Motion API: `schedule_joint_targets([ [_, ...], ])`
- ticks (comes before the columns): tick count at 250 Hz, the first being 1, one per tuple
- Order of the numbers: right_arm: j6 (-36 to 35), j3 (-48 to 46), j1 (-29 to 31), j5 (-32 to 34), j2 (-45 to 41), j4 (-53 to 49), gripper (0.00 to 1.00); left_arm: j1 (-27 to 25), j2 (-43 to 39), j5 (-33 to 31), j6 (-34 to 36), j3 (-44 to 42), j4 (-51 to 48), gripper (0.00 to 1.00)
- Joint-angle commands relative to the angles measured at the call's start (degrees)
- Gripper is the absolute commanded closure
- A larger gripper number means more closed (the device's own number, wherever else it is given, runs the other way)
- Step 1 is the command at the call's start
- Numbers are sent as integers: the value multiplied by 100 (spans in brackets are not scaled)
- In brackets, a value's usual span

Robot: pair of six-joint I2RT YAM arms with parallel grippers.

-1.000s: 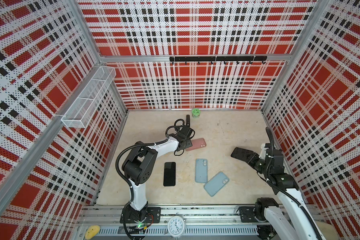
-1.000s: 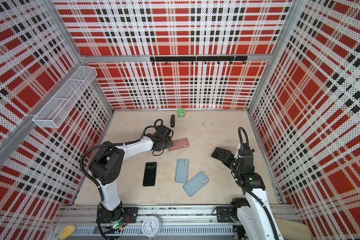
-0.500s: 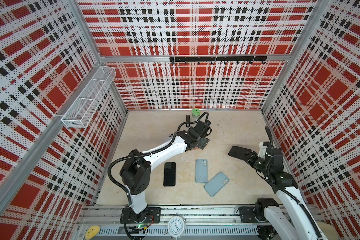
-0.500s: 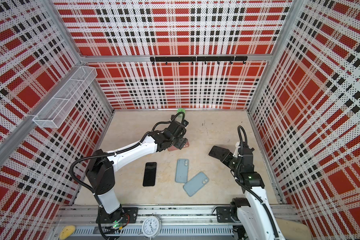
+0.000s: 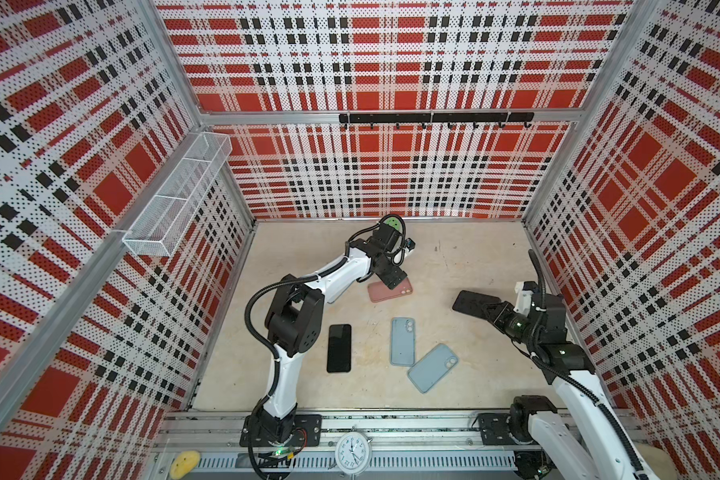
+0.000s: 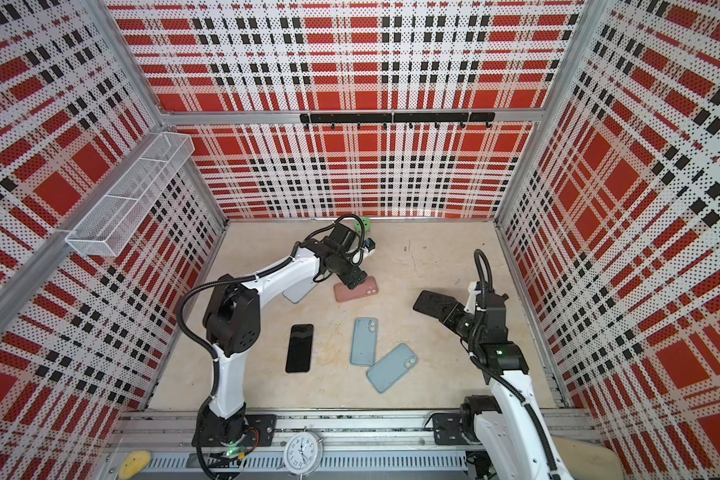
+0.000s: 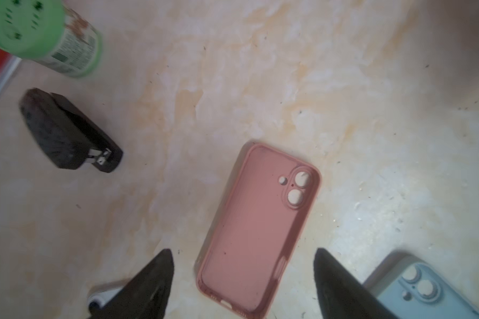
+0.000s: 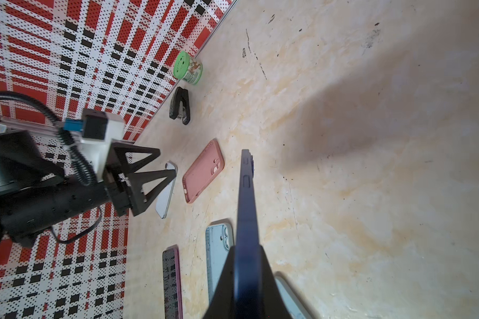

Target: Put the phone into the phone case

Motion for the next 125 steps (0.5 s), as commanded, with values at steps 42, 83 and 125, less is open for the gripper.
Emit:
schedule_joint_targets([
  [42,-48,190,-14,-116,120,475,100,298,869,394,141,624,-437,25],
  [83,26,111,-16,-141,89,520,100,389,1096,531,-65,847,-458,31],
  [125,36,96,-13,-90,37,512,100,296,1419,254,-26,1296,-1064,49],
])
